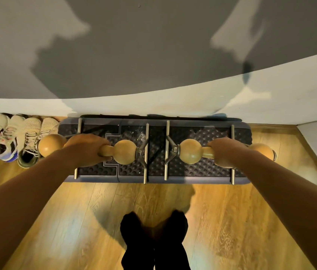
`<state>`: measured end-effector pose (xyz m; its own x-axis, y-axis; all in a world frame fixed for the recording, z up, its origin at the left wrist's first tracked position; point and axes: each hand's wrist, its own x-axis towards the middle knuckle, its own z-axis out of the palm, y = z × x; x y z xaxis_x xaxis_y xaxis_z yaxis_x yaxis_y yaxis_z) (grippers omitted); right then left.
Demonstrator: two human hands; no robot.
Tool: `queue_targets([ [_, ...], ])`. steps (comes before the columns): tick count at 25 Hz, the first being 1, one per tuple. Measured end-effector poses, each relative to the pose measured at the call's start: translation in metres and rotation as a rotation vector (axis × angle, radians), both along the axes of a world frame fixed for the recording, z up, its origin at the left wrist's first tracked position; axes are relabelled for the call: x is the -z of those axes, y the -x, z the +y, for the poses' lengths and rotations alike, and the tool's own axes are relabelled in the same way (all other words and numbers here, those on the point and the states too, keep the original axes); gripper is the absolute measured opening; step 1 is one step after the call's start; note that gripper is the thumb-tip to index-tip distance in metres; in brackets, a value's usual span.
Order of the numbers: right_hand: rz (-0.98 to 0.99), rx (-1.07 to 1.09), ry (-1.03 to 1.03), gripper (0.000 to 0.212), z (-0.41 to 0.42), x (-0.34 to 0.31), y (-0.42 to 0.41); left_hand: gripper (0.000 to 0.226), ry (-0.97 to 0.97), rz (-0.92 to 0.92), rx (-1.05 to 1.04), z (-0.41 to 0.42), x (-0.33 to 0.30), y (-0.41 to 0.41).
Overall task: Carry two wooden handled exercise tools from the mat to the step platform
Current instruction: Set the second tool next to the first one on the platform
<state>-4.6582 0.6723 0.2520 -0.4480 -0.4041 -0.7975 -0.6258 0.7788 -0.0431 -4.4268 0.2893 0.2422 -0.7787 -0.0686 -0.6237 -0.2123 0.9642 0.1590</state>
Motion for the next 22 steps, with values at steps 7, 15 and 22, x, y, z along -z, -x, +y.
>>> queue_targets([
  [7, -0.013, -0.031, 0.006, 0.026, 0.0, -0.002, -0.001, 0.025, -0.051, 0.029, 0.008, 0.009, -0.006, 0.0],
  [15, 0.003, -0.011, 0.031, 0.024, -0.009, 0.004, -0.004, 0.034, -0.086, 0.015, -0.002, 0.027, -0.009, 0.031],
  [22, 0.006, -0.001, 0.04, 0.025, -0.019, 0.007, -0.003, 0.034, -0.094, 0.008, -0.001, 0.033, -0.002, 0.039],
])
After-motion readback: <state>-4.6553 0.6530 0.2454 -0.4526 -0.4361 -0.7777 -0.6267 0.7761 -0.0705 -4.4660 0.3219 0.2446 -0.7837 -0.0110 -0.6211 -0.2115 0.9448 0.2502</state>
